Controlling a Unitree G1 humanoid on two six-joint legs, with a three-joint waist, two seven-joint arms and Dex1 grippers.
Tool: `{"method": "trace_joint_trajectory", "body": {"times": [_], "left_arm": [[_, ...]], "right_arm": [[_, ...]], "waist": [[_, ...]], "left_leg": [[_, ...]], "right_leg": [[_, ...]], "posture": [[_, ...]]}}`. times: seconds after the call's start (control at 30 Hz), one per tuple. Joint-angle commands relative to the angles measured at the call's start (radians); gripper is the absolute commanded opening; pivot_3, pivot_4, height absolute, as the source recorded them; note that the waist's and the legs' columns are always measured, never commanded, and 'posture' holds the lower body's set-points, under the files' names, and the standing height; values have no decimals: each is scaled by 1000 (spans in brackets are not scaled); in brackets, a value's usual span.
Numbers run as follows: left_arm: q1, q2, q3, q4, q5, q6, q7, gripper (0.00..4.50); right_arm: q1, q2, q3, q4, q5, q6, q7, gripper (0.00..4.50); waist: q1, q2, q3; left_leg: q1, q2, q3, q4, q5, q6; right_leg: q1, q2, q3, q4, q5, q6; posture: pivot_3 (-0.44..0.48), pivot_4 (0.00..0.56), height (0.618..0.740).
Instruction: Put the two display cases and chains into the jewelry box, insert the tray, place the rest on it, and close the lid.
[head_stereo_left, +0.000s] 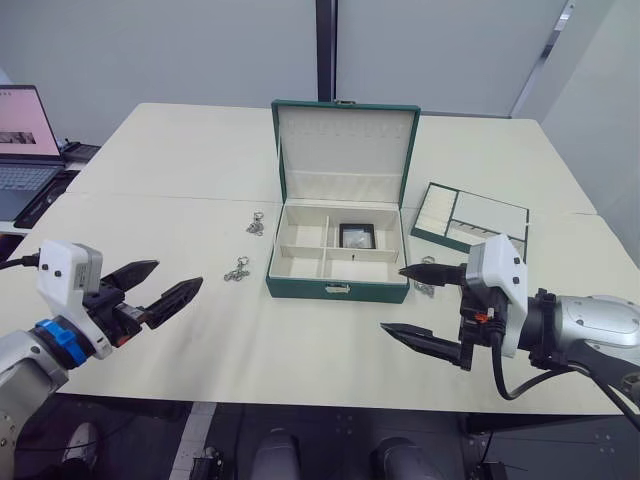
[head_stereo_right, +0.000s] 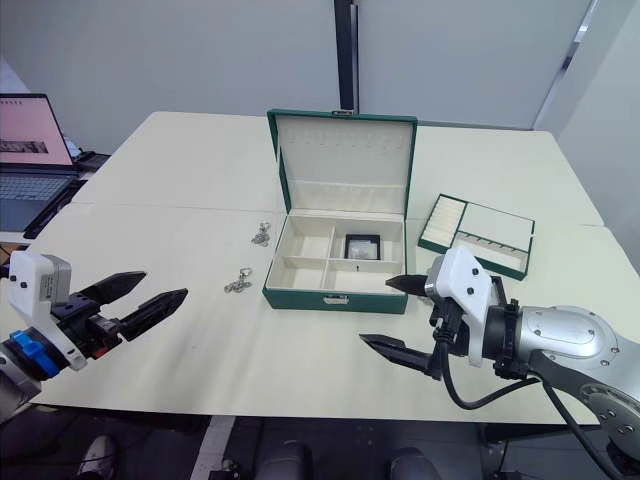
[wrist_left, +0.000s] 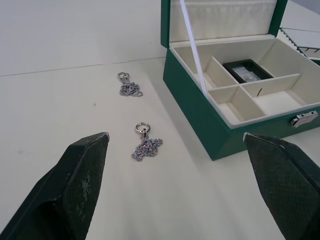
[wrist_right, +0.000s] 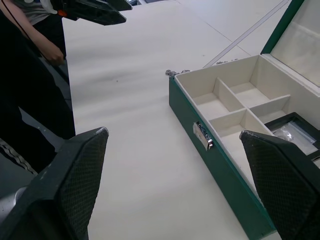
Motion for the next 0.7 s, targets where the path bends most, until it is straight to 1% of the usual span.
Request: {"method": "trace_joint_trajectory", "body": {"times": [0.03, 0.17, 0.27, 0.33, 0.4, 0.43, 0.57, 0.7], "left_arm": [[22, -9, 32, -30, -9, -38, 11, 4475], [43, -22, 31, -31, -47, -36, 20, 4475], [58, -32, 29, -42, -47, -45, 46, 4475], [69, -46, -3, -54, 6, -68, 84, 4475], [83, -62, -65, -62, 86, -109, 119, 4475], [81, -78, -95, -64, 104, -124, 135, 4475], [19, -147, -228, -23, 199, -162, 231, 4475], [-32, -178, -313, 57, 286, -209, 261, 4475]], "right_arm": [[17, -12, -8, -24, -17, -43, 25, 4500], [45, -11, -1, -20, -53, -67, 46, 4500], [63, -10, 7, -16, -83, -84, 60, 4500], [64, -7, 12, -13, -96, -92, 62, 4500], [56, -2, 18, -10, -107, -95, 61, 4500], [50, 0, 21, -7, -112, -95, 60, 4500], [-2, -3, 36, 13, -124, -83, 50, 4500], [-53, -8, 37, 21, -110, -54, 32, 4500]], "waist": [[0, 0, 0], [0, 0, 0], [0, 0, 0], [0, 0, 0], [0, 0, 0], [0, 0, 0], [0, -1, 0], [1, -1, 0]], "left_leg": [[0, 0, 0, 0, 0, 0], [0, 0, 0, 0, 0, 0], [0, 0, 0, 0, 0, 0], [0, 0, 0, 0, 0, 0], [0, 0, 0, 0, 0, 0], [0, 0, 0, 0, 0, 0], [0, -1, 0, 0, 0, 0], [0, -1, 0, 0, 0, 0]], "right_leg": [[0, 0, 0, 0, 0, 0], [0, 0, 0, 0, 0, 0], [0, 0, 0, 0, 0, 0], [0, 0, 0, 0, 0, 0], [0, 0, 1, 0, 0, 0], [0, 0, 1, 0, 0, 0], [0, 0, 1, 0, 0, 0], [0, 0, 1, 0, 0, 0]], "posture": [[0, 150, 740], [0, 150, 740], [0, 150, 740], [0, 150, 740], [0, 150, 740], [0, 150, 740], [0, 150, 740], [0, 150, 740]]}}
